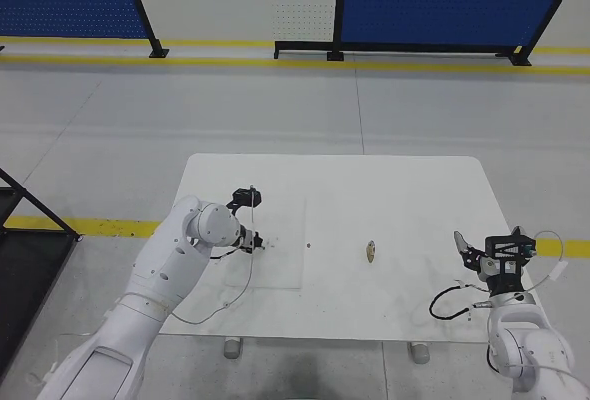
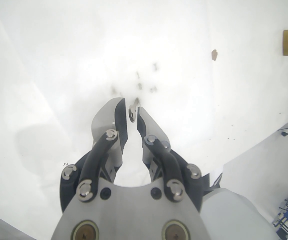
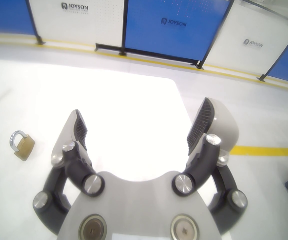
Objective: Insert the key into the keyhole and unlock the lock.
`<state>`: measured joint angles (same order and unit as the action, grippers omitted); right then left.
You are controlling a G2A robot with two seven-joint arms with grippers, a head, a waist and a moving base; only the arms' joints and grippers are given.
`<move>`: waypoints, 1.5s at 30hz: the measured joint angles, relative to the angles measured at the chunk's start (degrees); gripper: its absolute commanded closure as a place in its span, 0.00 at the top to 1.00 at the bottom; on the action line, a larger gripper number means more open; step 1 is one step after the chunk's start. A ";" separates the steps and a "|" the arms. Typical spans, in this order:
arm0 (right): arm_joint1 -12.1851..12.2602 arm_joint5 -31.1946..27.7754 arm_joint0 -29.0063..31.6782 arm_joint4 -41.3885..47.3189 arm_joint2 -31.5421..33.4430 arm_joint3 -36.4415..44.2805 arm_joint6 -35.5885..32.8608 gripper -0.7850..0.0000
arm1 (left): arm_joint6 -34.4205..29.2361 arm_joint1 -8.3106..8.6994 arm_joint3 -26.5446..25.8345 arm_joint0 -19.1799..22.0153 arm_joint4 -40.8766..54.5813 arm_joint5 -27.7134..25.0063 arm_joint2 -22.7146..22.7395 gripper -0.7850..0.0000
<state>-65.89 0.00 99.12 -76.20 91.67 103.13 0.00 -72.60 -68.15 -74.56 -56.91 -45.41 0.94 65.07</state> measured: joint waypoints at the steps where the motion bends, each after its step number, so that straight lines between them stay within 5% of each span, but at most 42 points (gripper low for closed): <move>1: 0.00 0.00 0.00 0.00 0.00 0.00 0.00 1.00 | -0.04 0.02 0.03 0.02 0.01 0.04 -0.03 0.11; 25: 0.00 0.00 0.00 0.00 0.00 0.00 0.00 1.00 | 0.15 0.19 0.65 0.90 1.85 1.09 -1.22 0.00; 37: 0.00 0.00 0.00 0.00 0.00 0.00 0.00 1.00 | -1.70 1.31 -8.98 -2.40 2.01 1.82 1.15 0.00; 45: 0.00 0.00 0.00 0.00 0.00 0.00 0.00 1.00 | -3.00 2.62 -15.56 -8.05 14.21 1.11 9.48 0.00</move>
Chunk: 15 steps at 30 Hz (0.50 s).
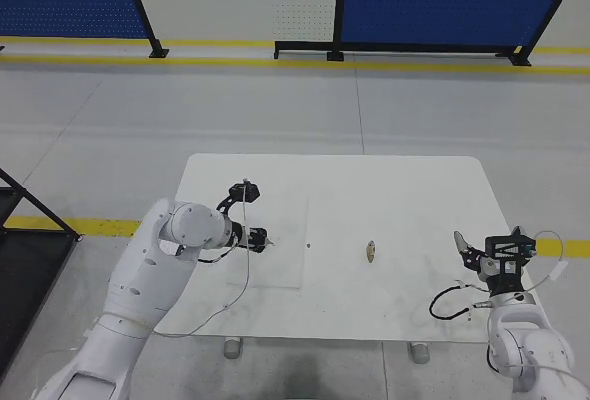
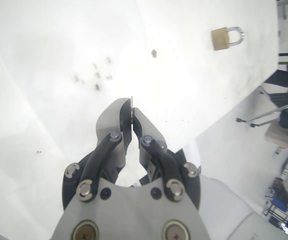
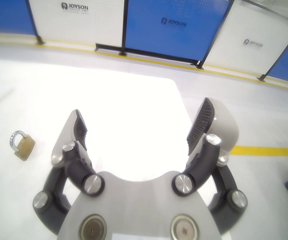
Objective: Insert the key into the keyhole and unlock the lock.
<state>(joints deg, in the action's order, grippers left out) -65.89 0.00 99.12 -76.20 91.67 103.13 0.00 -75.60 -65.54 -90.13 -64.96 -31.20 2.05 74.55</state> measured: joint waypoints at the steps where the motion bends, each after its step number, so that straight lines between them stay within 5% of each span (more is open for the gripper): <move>1: 0.00 0.00 0.00 0.00 0.00 0.00 0.00 1.00 | -0.17 0.16 -0.47 -0.77 1.96 -0.28 1.18 0.00; 15: 0.00 0.00 0.00 0.00 0.00 0.00 0.00 1.00 | -6.24 2.34 6.60 -8.50 32.42 -7.24 16.72 0.00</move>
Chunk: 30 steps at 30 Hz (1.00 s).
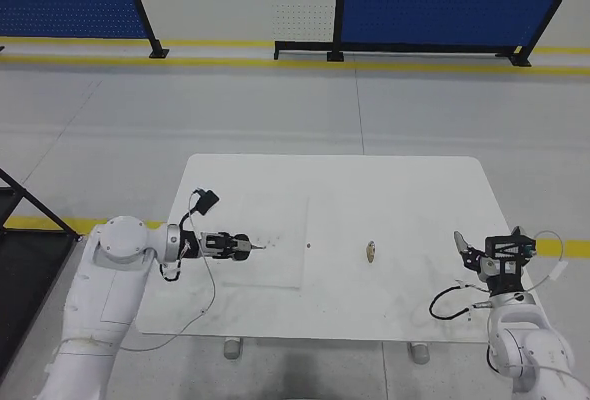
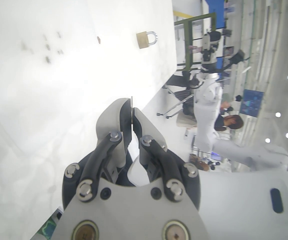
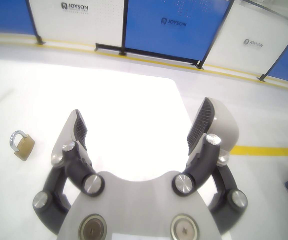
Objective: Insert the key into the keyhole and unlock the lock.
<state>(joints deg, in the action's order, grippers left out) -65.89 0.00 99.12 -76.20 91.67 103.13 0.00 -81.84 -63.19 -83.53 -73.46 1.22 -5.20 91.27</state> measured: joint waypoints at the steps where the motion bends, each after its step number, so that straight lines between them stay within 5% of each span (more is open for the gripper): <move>1: 0.00 0.00 0.00 0.00 0.00 0.00 0.00 1.00 | -0.81 0.13 0.98 -0.11 1.92 -0.43 0.70 0.00; 17: 0.00 0.00 0.00 0.00 0.00 0.00 0.00 1.00 | -6.16 3.75 13.30 -0.07 21.71 -7.04 2.76 0.00; 30: 0.00 0.00 0.00 0.00 0.00 0.00 0.00 1.00 | -6.16 4.92 14.44 0.51 24.70 -8.65 1.17 0.00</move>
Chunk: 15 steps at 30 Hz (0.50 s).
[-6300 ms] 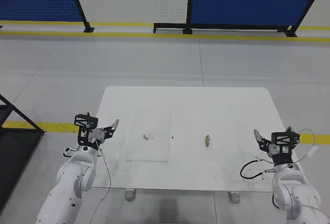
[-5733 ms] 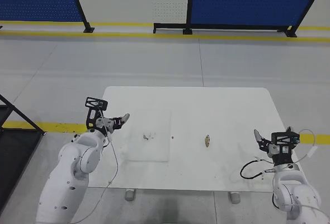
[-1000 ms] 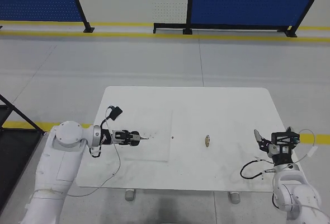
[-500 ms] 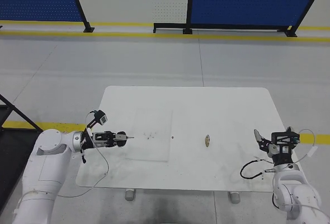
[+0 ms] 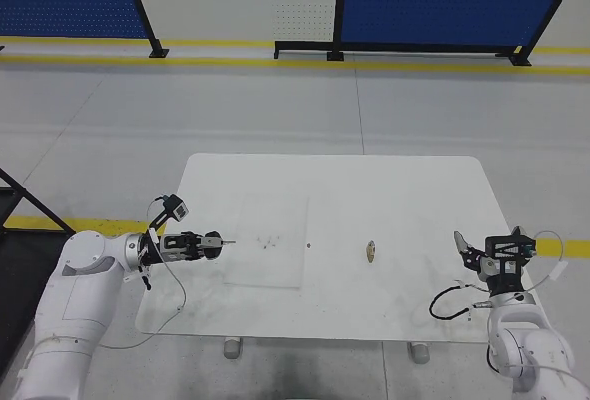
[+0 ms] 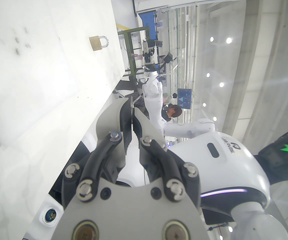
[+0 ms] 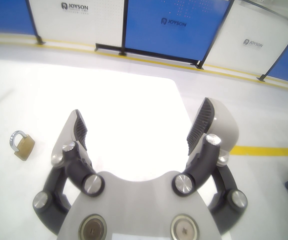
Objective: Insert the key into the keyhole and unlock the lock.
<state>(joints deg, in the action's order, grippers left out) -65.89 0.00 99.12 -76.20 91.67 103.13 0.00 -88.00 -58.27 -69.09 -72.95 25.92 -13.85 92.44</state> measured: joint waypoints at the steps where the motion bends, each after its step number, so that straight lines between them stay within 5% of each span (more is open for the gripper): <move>1: 0.00 0.00 0.00 0.00 0.00 0.00 0.00 1.00 | 0.00 0.00 0.00 0.00 0.00 0.00 0.00 0.00; 15: -0.38 -8.81 0.51 -0.74 -8.25 4.02 -10.74 1.00 | 0.00 0.00 0.00 0.00 0.00 0.00 0.00 0.00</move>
<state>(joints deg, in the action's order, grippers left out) -66.27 -8.81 99.63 -76.94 83.43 107.15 -10.74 -88.00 -58.27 -69.09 -72.95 25.93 -13.85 92.44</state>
